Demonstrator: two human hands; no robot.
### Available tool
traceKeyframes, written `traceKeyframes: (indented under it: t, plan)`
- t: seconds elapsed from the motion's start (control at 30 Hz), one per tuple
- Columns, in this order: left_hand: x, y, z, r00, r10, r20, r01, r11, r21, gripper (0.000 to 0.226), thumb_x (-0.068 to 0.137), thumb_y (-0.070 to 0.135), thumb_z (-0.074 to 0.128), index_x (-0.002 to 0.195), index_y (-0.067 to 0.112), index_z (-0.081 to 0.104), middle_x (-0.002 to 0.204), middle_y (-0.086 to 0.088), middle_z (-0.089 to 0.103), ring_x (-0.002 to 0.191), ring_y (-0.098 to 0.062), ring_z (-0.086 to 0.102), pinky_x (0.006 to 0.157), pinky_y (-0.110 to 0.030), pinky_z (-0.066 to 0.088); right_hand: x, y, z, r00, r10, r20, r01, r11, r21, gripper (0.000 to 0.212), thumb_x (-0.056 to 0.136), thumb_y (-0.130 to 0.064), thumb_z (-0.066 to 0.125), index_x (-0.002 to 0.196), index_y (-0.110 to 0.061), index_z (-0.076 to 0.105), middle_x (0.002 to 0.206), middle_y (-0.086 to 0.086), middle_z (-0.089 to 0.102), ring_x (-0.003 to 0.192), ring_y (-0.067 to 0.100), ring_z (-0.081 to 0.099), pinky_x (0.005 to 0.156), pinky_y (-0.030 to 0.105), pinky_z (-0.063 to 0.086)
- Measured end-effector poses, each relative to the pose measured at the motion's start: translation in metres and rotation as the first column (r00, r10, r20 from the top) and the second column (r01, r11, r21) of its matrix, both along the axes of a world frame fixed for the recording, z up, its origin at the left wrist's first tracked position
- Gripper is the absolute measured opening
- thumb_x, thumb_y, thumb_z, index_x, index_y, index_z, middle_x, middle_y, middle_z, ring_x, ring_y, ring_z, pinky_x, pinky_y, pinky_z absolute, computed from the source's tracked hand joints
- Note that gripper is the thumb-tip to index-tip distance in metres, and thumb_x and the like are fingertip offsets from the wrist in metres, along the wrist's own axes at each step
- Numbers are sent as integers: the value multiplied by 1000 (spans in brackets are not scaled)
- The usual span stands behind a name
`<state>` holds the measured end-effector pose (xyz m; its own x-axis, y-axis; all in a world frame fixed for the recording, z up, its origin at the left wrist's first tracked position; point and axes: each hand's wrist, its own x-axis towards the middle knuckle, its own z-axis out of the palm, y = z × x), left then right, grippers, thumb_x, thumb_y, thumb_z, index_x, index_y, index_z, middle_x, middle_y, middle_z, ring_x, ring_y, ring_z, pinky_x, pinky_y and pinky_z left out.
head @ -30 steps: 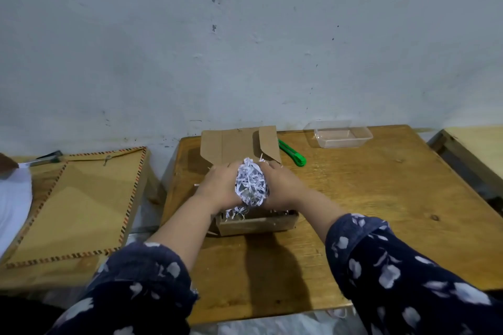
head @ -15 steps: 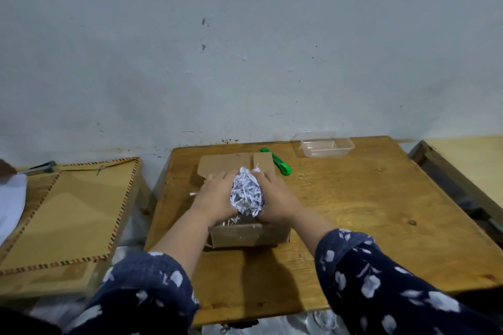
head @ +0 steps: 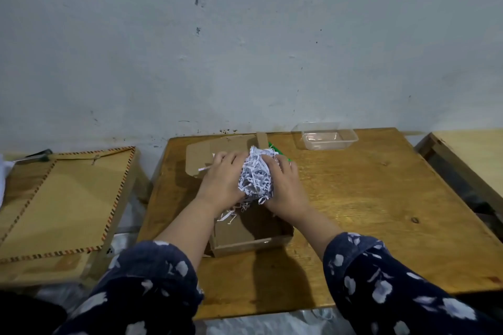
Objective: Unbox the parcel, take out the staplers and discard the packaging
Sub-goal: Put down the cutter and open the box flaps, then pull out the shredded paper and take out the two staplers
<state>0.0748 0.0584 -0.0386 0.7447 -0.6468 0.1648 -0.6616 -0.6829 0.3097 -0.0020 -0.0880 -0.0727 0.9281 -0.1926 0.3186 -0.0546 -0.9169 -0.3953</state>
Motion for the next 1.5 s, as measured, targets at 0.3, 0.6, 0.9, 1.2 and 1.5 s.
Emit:
traceKeyframes:
  t: [0.3,0.6,0.9,1.2,1.5]
  plan:
    - [1,-51,29,994,-103,36,104,994,-44,83,76,30,76,145,20,31,143,1,42,130,-24,30,107,-37,34,-11,-45,24,994,-101,46,101,995,6,93,68,-11,77,143,-26,25,141,6,32,126,26,30,97,35,39]
    - [-36,-135,1,963,-260,-74,260,966,-11,94,71,34,81,147,19,29,143,0,42,128,-24,33,106,-35,33,-67,-120,10,969,-206,-135,214,976,49,90,68,-36,77,143,-25,29,135,4,38,118,26,37,98,39,39]
    - [-62,-202,-52,910,-297,-289,331,940,78,90,76,29,76,149,18,25,149,-1,37,133,-26,30,111,-36,30,-103,-180,-32,922,-192,-337,271,940,207,89,66,-45,76,141,-29,32,129,4,43,119,29,40,102,44,37]
    - [-37,-216,-57,956,-173,-237,223,954,201,94,74,59,69,150,30,22,153,5,34,142,-18,28,115,-45,16,-78,-236,-25,851,-55,-522,271,897,348,99,65,-35,82,144,-43,24,153,4,27,139,27,30,110,48,34]
    - [-54,-214,-45,857,-137,-498,85,988,-125,77,80,50,69,146,29,33,152,7,31,136,-15,35,109,-36,31,-64,-229,-4,831,39,-554,109,967,231,93,69,-42,76,144,-46,21,156,-3,23,143,27,17,114,57,20]
